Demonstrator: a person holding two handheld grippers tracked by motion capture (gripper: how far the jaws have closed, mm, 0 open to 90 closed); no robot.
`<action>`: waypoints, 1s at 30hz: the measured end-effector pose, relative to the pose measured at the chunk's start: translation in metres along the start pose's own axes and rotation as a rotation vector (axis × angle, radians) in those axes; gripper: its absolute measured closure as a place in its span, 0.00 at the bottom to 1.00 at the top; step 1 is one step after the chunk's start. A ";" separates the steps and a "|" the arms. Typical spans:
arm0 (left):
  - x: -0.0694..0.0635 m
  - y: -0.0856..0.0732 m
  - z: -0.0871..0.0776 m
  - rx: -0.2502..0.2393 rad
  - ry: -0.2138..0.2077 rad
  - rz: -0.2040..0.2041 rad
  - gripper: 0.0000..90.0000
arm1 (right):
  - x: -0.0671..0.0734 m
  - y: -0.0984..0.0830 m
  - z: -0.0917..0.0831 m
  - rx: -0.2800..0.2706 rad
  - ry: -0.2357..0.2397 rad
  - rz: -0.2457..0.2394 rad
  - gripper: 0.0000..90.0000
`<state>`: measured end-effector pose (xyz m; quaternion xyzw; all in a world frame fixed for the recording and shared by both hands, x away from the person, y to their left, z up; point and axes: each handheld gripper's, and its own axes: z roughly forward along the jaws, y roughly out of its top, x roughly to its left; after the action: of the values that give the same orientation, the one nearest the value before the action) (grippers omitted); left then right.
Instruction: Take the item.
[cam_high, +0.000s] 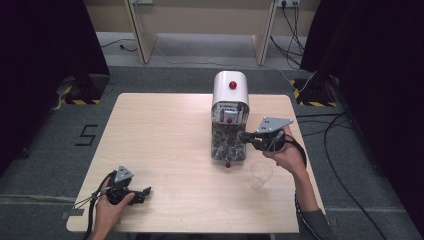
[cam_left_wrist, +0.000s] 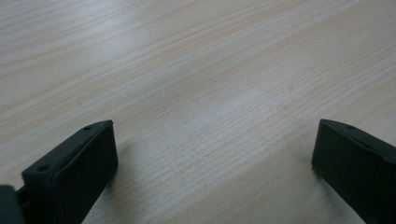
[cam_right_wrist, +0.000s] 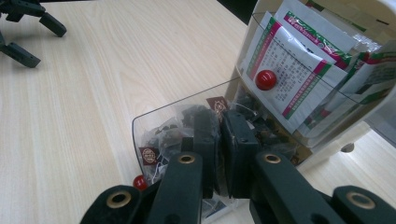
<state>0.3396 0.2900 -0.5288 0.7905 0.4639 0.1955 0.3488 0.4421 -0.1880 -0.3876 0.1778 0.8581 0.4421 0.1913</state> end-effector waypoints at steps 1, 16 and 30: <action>0.000 0.000 0.000 0.000 0.000 0.000 0.00 | 0.000 -0.001 -0.002 -0.004 0.001 0.000 0.95; 0.000 0.000 0.000 0.000 0.000 0.000 0.00 | 0.007 -0.013 -0.034 -0.078 -0.051 0.018 0.95; 0.000 0.000 0.000 0.000 0.000 0.000 0.00 | 0.013 -0.029 -0.051 -0.120 -0.080 0.036 0.95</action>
<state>0.3396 0.2900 -0.5288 0.7906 0.4638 0.1956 0.3486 0.4024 -0.2327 -0.3869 0.1990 0.8184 0.4886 0.2278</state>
